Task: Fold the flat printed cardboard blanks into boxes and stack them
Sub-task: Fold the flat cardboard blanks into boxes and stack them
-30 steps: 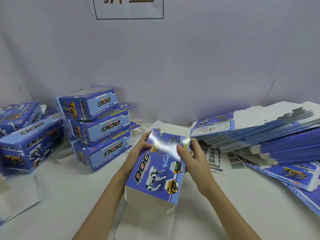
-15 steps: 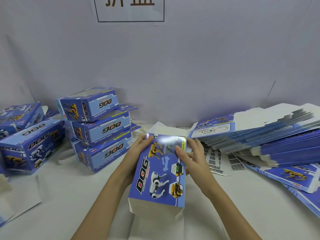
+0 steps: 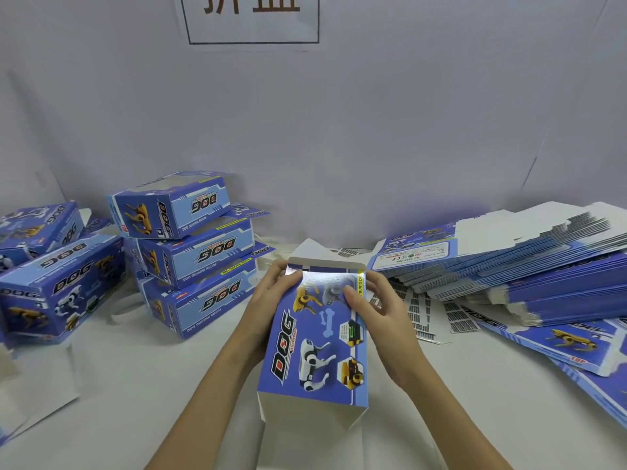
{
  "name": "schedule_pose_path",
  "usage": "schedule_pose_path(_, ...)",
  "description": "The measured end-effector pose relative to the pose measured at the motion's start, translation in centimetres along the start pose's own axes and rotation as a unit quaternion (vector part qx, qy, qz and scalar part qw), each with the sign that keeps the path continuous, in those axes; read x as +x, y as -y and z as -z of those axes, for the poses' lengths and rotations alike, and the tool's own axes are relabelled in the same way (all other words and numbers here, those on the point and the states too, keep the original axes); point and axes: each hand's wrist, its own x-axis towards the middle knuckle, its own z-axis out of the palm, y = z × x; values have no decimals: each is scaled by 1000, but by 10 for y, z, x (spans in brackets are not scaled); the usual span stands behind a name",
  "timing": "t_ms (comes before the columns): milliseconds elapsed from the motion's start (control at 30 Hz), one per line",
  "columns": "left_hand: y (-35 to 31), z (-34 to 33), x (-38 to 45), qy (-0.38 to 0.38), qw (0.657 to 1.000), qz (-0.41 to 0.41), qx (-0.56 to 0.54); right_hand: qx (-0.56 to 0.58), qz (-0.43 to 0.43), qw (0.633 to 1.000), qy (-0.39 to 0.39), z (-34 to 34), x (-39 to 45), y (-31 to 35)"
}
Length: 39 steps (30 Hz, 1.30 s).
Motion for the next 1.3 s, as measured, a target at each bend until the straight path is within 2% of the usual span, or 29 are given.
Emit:
schedule_pose_path(67, 1, 2, -1, 5, 1000, 7, -21, -12, -7, 1000, 15, 0, 0, 3)
schedule_pose_path(200, -3, 1, -2, 29, 992, 78, -97, -55, -6, 997, 45, 7, -1, 5)
schedule_pose_path(333, 0, -4, 1, -16, 993, 96, -63, 1, -33, 998, 61, 0, -3, -3)
schedule_pose_path(467, 0, 0, 2, -34, 996, 77, -33, -9, 9, 999, 48, -11, -5, -3)
schedule_pose_path(600, -6, 0, -1, -8, 999, 49, -18, -3, 5, 1000, 23, -11, -5, -1)
schedule_pose_path(767, -4, -7, -3, -9, 1000, 21, -7, -51, 31, 998, 13, -8, -6, 6)
schedule_pose_path(967, -10, -9, -6, 6, 1000, 16, 10, 45, -59, 997, 34, -3, 4, 15)
schedule_pose_path(1067, -9, -11, -5, 25, 999, 8, 33, 12, -124, 991, 45, -1, 7, 15)
schedule_pose_path(1200, -5, -11, -3, 32, 998, 29, 42, -13, -174, 985, 12, 3, 9, 15)
schedule_pose_path(1300, -9, -7, -2, 32, 997, 33, 64, 23, -163, 986, -35, 4, 6, 16)
